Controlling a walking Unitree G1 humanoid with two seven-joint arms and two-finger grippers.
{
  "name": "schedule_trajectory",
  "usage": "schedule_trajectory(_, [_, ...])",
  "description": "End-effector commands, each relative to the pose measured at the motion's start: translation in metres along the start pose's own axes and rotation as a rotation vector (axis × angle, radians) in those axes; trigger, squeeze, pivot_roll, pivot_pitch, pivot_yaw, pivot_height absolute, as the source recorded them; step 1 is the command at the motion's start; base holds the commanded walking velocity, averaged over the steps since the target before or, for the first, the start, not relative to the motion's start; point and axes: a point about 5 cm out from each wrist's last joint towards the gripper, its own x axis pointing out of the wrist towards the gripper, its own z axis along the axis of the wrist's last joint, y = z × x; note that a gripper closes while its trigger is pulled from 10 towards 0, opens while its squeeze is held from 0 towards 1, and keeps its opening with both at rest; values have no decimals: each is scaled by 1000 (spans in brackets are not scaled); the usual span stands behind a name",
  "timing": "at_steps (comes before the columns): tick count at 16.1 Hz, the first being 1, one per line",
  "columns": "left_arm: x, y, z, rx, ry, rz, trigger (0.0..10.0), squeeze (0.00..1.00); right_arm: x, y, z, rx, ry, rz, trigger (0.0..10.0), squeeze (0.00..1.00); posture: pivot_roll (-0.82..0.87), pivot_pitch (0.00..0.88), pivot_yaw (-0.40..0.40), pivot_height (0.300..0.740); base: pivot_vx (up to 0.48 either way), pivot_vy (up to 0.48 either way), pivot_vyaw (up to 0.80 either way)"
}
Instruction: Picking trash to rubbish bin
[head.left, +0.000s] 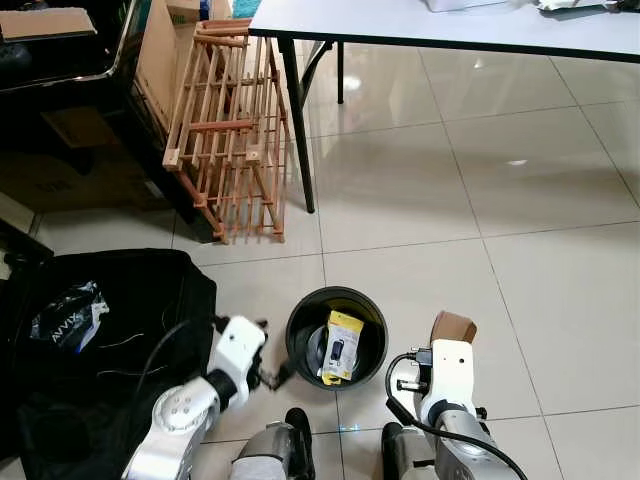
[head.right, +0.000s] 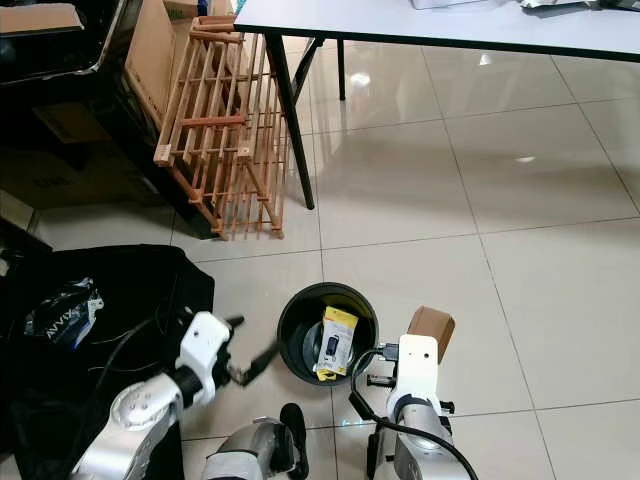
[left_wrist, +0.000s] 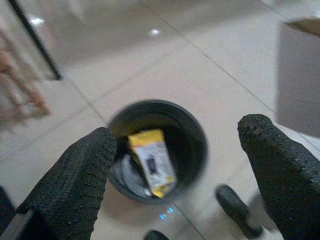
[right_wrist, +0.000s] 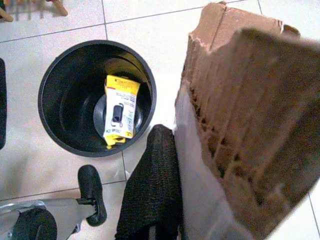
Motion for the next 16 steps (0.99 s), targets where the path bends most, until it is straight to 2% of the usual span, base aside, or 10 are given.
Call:
schedule_trajectory(1, [-8, -2, -9, -29, 40, -41, 10000, 0, -2, 6, -8, 8, 41, 13, 10000, 0, -11, 286, 108, 740, 0, 0, 0])
schedule_trajectory(4, [-19, 0, -19, -40, 98, -103, 10000, 0, 2, 4, -6, -23, 39, 36, 10000, 0, -5, 286, 102, 740, 0, 0, 0])
schedule_trajectory(6, [-20, 6, -22, 7, 119, -78, 10000, 0, 8, 2, 3, -43, 7, 44, 10000, 0, -2, 288, 102, 740, 0, 0, 0])
schedule_trajectory(9, [-19, 7, -22, 8, 126, -70, 10000, 0, 16, -1, 18, -40, -33, 46, 10000, 0, -6, 292, 104, 740, 0, 0, 0])
schedule_trajectory(11, [-19, 6, -22, 7, 124, -77, 10000, 0, 23, 6, 25, -35, -44, 92, 10000, 0, -2, 292, 104, 740, 0, 0, 0])
schedule_trajectory(12, [-18, 5, -21, 7, 119, -79, 10000, 0, 27, 14, 22, -39, -26, 147, 10000, 0, 1, 294, 104, 740, 0, 0, 0])
schedule_trajectory(16, [-22, 1, -19, 7, 111, -77, 10000, 0, 33, 33, 15, -65, 0, 228, 10000, 0, 27, 329, 101, 740, 0, 0, 0])
